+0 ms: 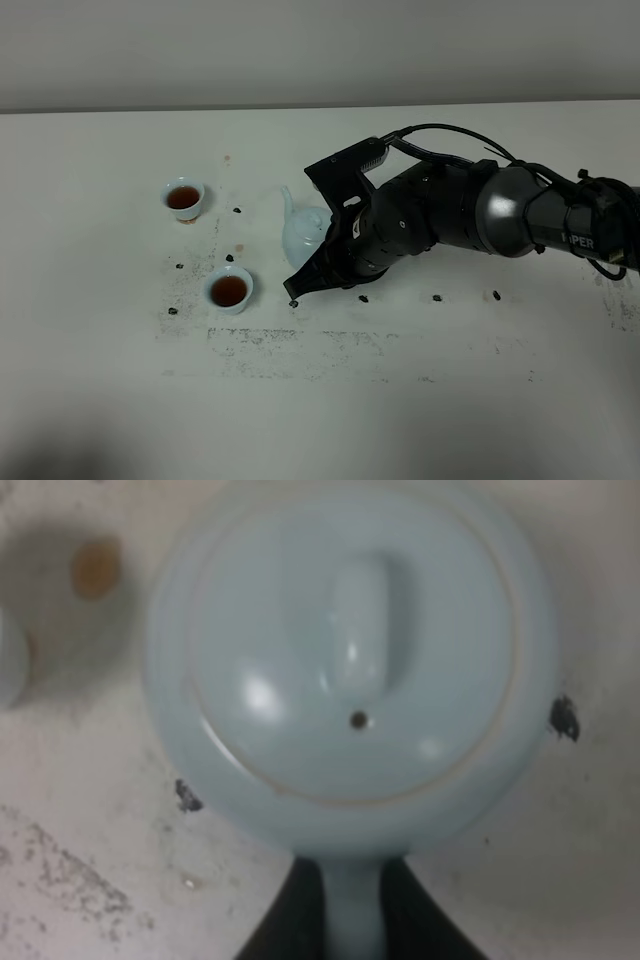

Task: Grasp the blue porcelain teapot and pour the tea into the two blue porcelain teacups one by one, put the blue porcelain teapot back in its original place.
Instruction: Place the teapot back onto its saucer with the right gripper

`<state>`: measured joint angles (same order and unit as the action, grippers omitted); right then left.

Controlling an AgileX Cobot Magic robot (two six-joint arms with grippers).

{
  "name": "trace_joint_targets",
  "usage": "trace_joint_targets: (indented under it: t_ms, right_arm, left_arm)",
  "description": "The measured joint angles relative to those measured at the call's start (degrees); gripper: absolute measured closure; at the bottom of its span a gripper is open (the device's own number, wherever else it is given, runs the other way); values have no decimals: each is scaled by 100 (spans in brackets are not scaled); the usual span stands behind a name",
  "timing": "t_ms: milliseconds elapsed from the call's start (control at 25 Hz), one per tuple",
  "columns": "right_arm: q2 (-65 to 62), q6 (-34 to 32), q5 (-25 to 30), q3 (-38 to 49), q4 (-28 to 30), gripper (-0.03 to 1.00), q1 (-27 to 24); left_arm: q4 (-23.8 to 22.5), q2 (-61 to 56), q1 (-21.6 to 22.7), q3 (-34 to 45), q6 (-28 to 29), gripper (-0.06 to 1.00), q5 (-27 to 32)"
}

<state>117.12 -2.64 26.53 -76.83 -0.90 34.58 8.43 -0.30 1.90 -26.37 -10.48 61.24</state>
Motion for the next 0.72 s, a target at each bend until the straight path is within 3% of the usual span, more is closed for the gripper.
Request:
trace_joint_targets:
  t_ms: [720]
  right_arm:
    - [111,-130,-98,50,8,93,88]
  left_arm:
    - [0,0,0,0,-4,29,0]
